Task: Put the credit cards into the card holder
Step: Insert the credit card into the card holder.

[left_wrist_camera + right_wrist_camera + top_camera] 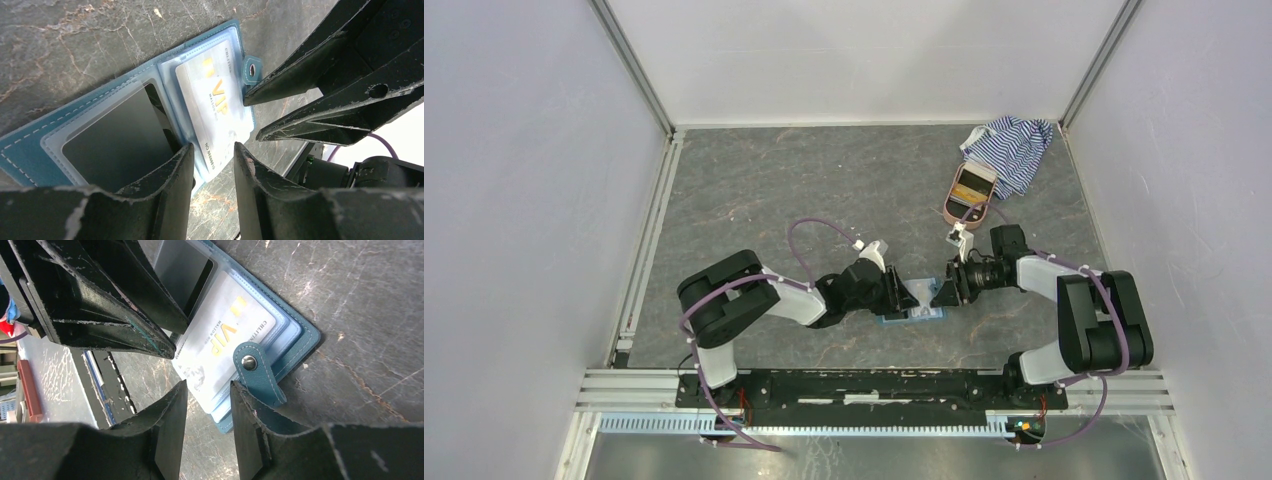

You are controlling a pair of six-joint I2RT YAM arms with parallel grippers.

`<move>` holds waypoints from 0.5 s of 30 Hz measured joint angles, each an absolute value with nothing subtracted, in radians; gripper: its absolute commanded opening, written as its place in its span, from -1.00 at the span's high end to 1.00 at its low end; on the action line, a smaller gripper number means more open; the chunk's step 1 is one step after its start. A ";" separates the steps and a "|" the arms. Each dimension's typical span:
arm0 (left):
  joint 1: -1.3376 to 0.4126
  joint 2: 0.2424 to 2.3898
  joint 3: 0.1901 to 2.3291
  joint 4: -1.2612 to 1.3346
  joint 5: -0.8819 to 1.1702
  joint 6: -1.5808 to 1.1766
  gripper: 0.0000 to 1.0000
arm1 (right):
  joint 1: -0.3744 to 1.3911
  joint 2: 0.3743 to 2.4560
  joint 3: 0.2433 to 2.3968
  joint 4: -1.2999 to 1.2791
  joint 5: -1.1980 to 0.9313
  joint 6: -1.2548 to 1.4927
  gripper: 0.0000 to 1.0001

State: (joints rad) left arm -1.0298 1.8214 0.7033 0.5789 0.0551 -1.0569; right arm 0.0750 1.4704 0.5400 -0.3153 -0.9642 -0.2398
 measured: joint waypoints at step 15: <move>-1.028 1.848 0.716 0.578 0.058 -1.058 0.52 | 0.059 1.480 0.540 -0.307 -0.999 -0.237 0.11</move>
